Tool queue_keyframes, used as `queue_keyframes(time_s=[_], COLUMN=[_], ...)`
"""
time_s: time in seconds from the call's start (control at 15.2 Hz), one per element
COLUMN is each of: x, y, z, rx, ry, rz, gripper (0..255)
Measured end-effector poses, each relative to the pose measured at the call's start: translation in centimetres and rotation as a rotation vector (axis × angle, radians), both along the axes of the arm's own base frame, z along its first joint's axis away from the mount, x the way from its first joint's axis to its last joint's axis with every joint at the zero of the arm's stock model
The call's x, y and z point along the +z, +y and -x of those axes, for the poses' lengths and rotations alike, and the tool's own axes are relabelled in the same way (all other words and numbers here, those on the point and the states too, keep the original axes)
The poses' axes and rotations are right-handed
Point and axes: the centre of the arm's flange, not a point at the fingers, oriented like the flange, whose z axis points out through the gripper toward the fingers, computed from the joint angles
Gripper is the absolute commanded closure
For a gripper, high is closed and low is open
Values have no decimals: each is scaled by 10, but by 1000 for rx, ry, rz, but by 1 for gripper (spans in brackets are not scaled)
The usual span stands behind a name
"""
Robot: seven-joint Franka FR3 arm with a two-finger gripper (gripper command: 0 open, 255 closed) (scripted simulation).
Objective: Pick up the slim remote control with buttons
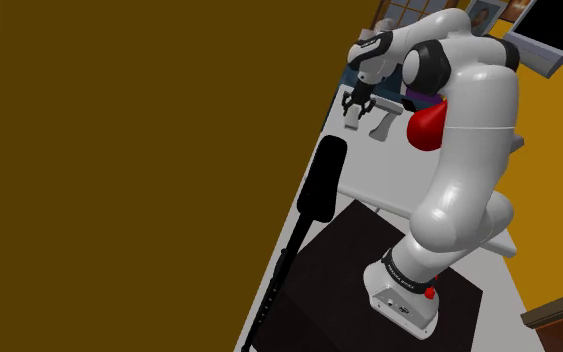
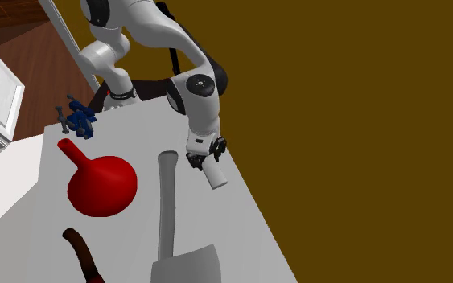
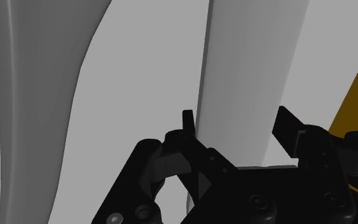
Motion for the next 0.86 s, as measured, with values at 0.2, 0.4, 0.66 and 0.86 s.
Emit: queue_keyframes(time_s=[0.2,0.4,0.66,0.86], x=[14,31,52,66], y=[0,1,1,1], z=[-2,0,-1,-1], rx=[0,0,0,0], ry=[0,0,0,0], rz=[0,0,0,0], gripper=[255,255,255,255])
